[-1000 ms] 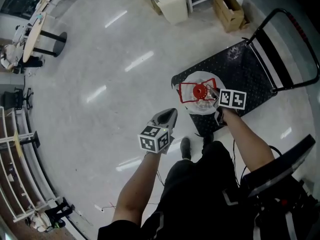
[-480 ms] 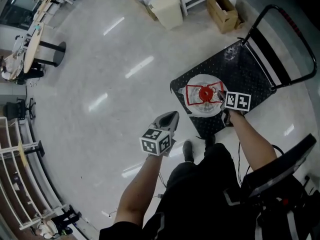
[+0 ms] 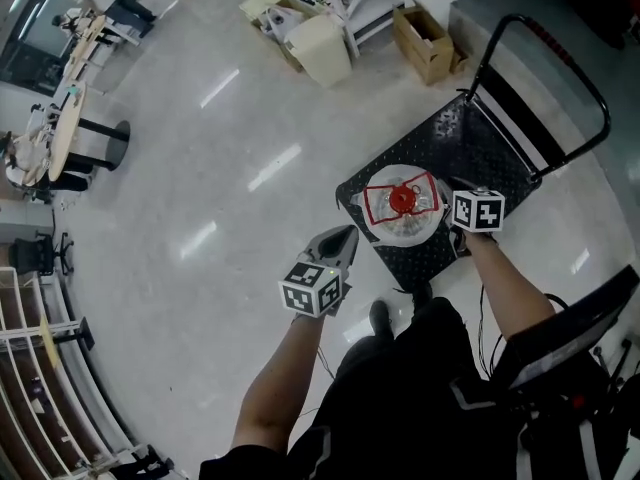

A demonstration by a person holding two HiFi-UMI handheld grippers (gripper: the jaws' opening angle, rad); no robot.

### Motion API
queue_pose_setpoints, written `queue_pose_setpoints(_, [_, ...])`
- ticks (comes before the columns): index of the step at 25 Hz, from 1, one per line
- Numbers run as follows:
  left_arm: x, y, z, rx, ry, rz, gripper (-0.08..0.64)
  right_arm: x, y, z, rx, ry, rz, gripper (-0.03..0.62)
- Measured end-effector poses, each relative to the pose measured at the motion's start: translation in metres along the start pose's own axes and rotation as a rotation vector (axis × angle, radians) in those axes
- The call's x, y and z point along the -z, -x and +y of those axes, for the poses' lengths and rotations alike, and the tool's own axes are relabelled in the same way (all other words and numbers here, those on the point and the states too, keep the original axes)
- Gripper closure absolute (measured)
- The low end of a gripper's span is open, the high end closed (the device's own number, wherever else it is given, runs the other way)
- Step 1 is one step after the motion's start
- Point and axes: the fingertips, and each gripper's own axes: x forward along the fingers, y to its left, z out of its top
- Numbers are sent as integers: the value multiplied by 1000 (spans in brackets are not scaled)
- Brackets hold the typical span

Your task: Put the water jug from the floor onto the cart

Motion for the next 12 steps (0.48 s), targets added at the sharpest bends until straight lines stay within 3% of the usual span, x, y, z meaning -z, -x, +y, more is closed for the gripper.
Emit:
queue_pose_setpoints(7, [-66, 12, -44, 117, -75, -146, 565, -66, 92, 47, -27, 45, -197, 516])
queue_pose_setpoints(10, [-80, 27, -65, 165, -94, -179, 565, -80, 144, 68, -2, 89, -251, 589])
queue_pose_setpoints(12, [-83, 36, -77, 201, -102, -196, 565, -82, 175, 82, -2, 113, -281, 591])
